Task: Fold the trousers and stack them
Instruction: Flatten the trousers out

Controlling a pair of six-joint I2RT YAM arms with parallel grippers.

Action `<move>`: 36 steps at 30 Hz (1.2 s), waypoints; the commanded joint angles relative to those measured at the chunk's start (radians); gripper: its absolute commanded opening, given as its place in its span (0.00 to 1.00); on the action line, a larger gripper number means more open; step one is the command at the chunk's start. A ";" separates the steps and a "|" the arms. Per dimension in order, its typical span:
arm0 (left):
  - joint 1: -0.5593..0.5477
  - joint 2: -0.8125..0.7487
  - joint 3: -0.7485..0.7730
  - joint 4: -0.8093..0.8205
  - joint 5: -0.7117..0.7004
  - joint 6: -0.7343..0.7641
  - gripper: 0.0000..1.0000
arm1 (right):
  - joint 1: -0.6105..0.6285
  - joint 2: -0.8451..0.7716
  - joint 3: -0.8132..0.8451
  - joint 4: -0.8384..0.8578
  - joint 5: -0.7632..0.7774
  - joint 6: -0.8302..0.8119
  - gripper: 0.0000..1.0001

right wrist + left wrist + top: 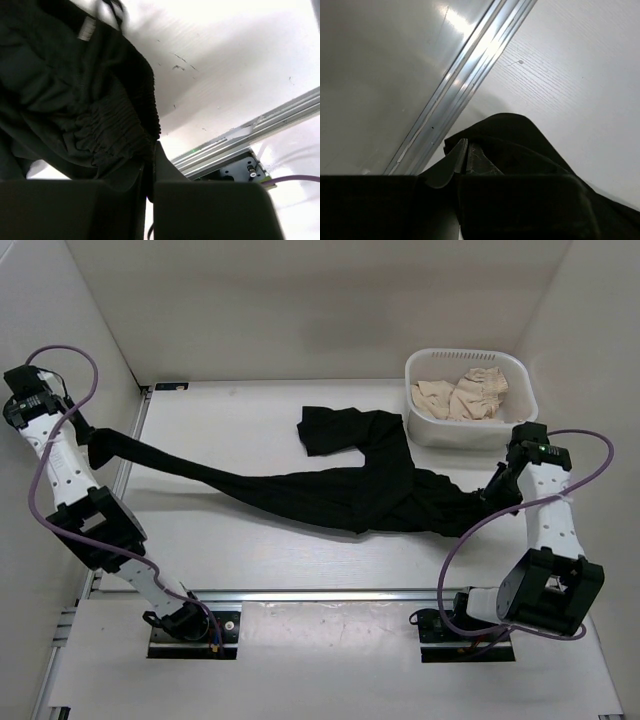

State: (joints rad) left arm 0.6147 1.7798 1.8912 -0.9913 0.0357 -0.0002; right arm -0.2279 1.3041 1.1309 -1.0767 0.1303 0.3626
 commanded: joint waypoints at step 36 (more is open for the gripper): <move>0.099 -0.140 -0.670 0.092 -0.071 0.000 0.88 | -0.335 0.038 -0.326 0.138 -0.328 0.075 0.50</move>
State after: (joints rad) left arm 0.7536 1.5997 1.1999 -0.8829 -0.0776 -0.0002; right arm -0.5571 1.3346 0.7811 -0.9390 -0.1898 0.4435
